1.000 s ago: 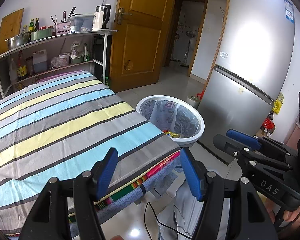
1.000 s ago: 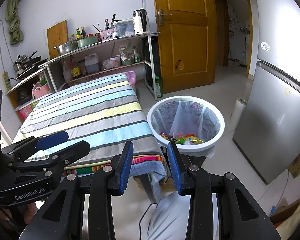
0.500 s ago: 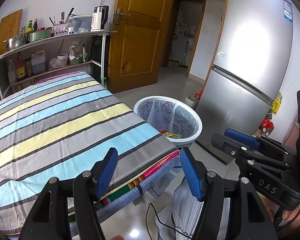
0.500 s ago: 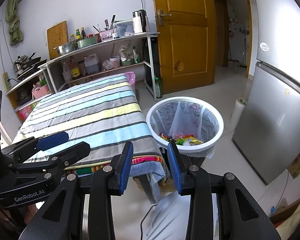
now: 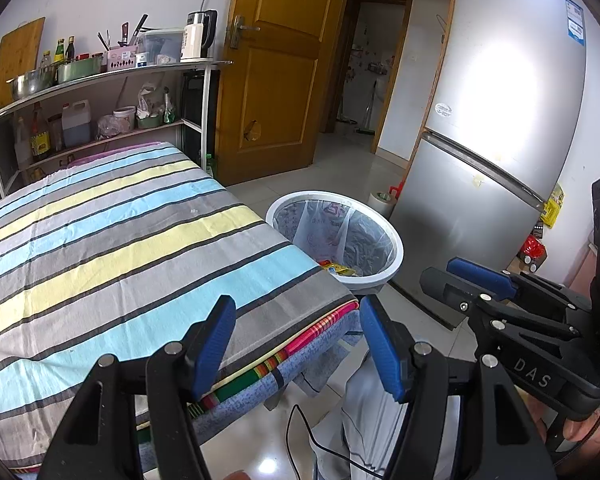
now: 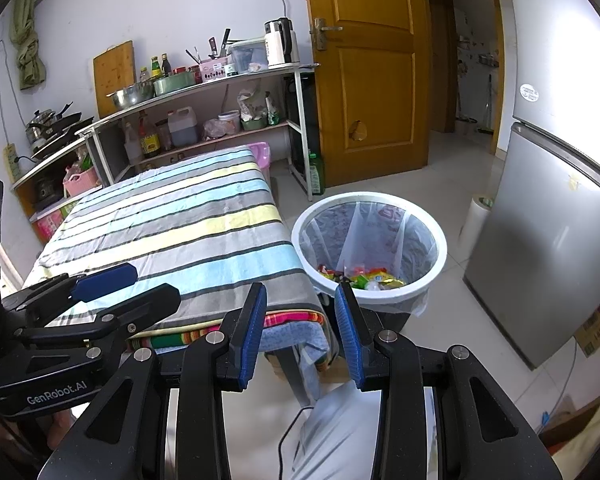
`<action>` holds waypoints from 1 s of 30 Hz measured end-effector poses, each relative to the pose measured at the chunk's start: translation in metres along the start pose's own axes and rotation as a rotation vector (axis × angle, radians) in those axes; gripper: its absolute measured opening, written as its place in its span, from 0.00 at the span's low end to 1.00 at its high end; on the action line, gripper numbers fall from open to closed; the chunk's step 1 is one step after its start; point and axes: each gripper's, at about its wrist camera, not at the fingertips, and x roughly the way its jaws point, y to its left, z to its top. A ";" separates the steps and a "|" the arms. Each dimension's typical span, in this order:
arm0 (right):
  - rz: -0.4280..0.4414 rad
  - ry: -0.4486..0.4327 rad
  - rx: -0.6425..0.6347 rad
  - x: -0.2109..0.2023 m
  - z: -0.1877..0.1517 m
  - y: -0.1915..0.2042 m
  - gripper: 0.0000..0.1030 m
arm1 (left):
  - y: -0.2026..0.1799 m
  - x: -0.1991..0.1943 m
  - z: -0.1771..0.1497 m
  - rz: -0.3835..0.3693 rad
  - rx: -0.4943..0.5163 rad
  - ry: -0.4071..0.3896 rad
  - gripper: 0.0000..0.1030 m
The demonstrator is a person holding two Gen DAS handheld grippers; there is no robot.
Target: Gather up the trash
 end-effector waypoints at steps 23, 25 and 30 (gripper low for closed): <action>-0.005 -0.001 0.008 0.000 -0.002 -0.001 0.36 | -0.002 0.000 0.001 -0.015 -0.007 0.005 0.65; -0.005 -0.001 0.008 0.000 -0.003 0.000 0.36 | -0.002 0.000 0.000 -0.014 -0.007 0.008 0.65; -0.005 0.000 0.008 0.000 -0.004 0.000 0.36 | -0.002 0.002 0.001 -0.006 -0.009 0.018 0.65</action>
